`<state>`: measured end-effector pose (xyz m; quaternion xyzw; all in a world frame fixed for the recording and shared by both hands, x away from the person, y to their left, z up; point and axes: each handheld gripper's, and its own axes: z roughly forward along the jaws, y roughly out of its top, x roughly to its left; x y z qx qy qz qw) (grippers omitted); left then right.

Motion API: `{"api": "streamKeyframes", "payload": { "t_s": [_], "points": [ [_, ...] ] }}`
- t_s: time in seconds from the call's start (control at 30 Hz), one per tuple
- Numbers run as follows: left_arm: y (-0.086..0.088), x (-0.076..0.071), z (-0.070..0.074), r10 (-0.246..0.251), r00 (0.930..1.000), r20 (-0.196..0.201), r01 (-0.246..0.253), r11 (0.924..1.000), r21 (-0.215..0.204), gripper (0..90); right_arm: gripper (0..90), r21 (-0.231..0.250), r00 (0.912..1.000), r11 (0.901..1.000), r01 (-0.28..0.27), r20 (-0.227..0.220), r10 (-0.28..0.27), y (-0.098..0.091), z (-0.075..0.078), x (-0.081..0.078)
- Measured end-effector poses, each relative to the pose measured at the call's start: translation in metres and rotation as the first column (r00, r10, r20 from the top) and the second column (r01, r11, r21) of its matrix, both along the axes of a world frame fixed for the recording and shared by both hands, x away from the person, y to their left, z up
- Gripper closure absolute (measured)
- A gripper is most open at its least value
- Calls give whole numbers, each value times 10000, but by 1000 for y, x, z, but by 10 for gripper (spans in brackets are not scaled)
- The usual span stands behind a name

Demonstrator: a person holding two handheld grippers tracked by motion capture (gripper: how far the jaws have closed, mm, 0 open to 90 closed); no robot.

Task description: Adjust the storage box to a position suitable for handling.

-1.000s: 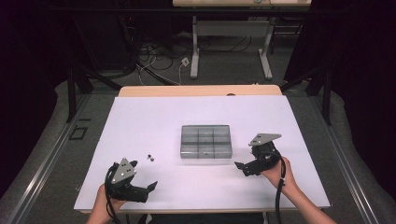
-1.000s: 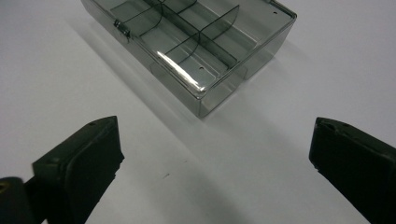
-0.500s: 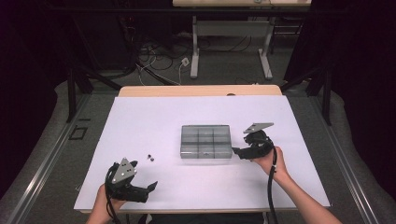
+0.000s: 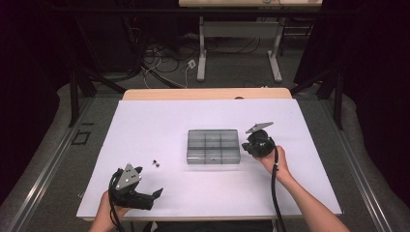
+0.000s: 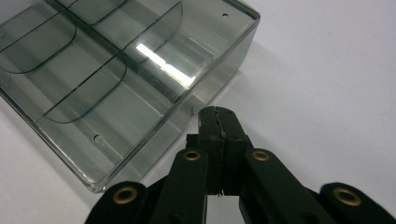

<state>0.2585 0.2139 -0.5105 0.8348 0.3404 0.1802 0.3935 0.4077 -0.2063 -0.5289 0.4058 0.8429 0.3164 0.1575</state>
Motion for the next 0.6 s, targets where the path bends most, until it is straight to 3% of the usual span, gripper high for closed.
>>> {"api": "streamKeyframes", "payload": {
  "t_s": [0.27, 0.43, 0.47, 0.6],
  "points": [
    [-1, -1, 0, -9, 10000, -46, 9, 10000, 31, 2, 900, -169, 9999, 9998, -106, 7, 106, 8, -3, -3],
    [-1, 0, 0, -6, 10000, -9, 6, 10000, -7, 2, 900, 9, 9999, 9999, -121, -14, 121, 10, -9, -1],
    [-1, -1, -1, 25, 10000, 0, -25, 10000, -41, 2, 900, -353, 9993, 9994, -51, -369, 38, 9, -6, -2],
    [-2, -1, -1, 27, 10000, -8, -27, 10000, -34, 2, 900, -436, 9987, 9990, -27, -508, 5, 10, -8, -2]
  ]
}}
